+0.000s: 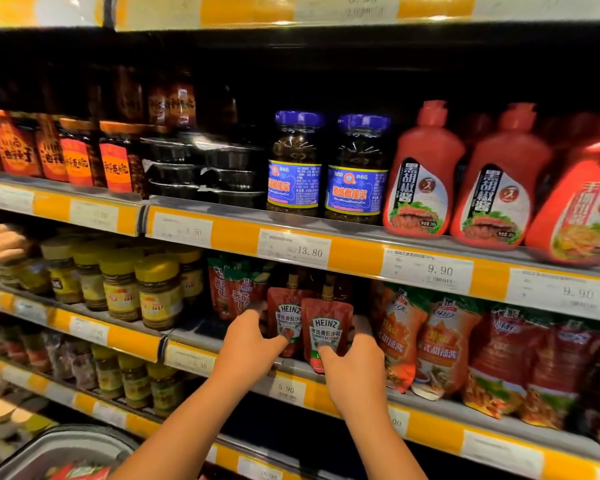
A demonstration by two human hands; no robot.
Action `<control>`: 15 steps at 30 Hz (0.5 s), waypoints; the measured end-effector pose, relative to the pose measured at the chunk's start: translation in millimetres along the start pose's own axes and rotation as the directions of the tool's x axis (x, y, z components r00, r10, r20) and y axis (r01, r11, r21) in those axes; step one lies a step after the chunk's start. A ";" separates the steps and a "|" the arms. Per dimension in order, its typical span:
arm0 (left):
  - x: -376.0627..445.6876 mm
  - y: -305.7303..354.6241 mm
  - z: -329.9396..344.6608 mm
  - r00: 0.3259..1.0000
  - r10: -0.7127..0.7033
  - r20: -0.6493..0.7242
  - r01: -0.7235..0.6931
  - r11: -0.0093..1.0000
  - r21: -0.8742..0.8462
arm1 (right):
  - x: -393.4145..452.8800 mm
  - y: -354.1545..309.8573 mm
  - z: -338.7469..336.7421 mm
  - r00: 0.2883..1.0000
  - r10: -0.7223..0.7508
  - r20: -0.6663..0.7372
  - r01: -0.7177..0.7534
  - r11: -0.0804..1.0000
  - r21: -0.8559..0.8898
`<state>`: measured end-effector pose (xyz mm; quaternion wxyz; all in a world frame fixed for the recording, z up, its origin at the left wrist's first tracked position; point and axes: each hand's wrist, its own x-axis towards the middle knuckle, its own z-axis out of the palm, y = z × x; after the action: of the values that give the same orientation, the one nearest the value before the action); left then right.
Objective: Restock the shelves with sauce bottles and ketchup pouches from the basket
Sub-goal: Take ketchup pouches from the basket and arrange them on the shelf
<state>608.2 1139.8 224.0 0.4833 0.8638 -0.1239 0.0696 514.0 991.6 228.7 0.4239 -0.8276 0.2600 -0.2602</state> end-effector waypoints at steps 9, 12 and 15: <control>-1.5 -8.7 6.8 0.996 0.025 -0.088 -0.004 0.971 0.237 | 0.6 3.1 -2.4 0.999 -0.038 0.029 0.043 0.983 -0.180; -1.2 -8.5 7.3 0.995 0.006 -0.095 0.019 0.967 0.255 | 0.9 3.4 -0.6 0.998 -0.052 0.027 0.057 0.965 -0.257; 0.7 -5.4 8.7 0.995 -0.019 -0.099 0.047 0.957 0.287 | 2.4 0.9 -0.3 0.997 -0.067 0.030 0.073 0.954 -0.290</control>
<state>610.4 1135.1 215.3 0.3586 0.9227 -0.0748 0.1202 515.4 989.4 228.6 0.2906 -0.8922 0.2618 -0.2258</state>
